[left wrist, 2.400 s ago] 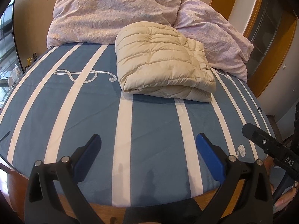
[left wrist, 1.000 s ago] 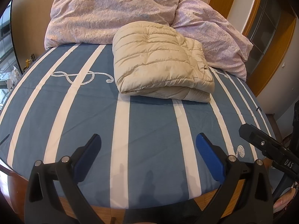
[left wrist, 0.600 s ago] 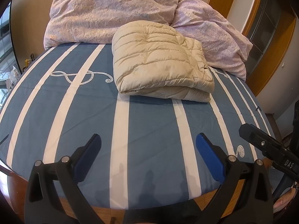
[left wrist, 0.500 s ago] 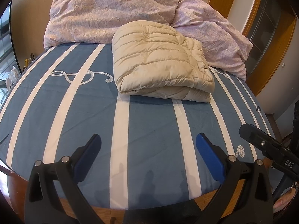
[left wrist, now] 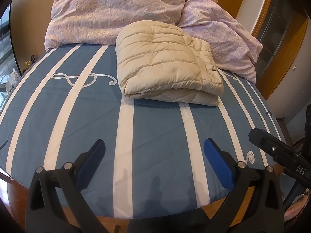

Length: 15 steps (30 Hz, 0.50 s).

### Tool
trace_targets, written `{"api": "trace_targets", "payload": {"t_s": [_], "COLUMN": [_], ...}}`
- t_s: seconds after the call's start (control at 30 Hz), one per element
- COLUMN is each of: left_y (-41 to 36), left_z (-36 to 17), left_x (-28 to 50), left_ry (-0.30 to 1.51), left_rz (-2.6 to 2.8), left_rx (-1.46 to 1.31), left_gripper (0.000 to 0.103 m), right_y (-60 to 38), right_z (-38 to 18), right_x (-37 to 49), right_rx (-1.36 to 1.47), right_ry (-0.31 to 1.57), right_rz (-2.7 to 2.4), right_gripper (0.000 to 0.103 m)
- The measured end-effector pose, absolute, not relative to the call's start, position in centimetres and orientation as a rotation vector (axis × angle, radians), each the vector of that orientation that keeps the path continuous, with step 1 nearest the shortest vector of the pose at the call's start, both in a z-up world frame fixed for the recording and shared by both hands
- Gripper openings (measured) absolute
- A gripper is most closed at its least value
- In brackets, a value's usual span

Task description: Fold large clothes

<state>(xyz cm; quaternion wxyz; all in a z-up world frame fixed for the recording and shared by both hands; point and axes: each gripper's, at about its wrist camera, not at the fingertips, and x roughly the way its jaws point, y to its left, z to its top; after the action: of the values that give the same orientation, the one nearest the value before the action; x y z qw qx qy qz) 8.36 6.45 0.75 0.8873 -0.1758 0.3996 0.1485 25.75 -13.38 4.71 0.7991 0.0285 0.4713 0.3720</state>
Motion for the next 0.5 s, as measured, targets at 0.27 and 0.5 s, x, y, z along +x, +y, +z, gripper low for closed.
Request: {"api": "trace_targets", "payload": {"t_s": [0.27,0.5], "left_y": [6.64,6.53], "left_z": [0.8,0.77], "left_x": [8.53,8.56], "left_ry": [0.832,0.832], "left_rz": [0.299,0.299], "left_rx": [-0.364,-0.366], "left_gripper": [0.101,0.101], "right_y": [-13.41,-13.4], "right_z": [4.7,4.7], "right_x": [25.82,25.82], "right_rx": [0.061,0.06], "right_ry": [1.011,1.011], "right_rz": [0.799,0.8], "right_gripper": [0.102,0.102]}}
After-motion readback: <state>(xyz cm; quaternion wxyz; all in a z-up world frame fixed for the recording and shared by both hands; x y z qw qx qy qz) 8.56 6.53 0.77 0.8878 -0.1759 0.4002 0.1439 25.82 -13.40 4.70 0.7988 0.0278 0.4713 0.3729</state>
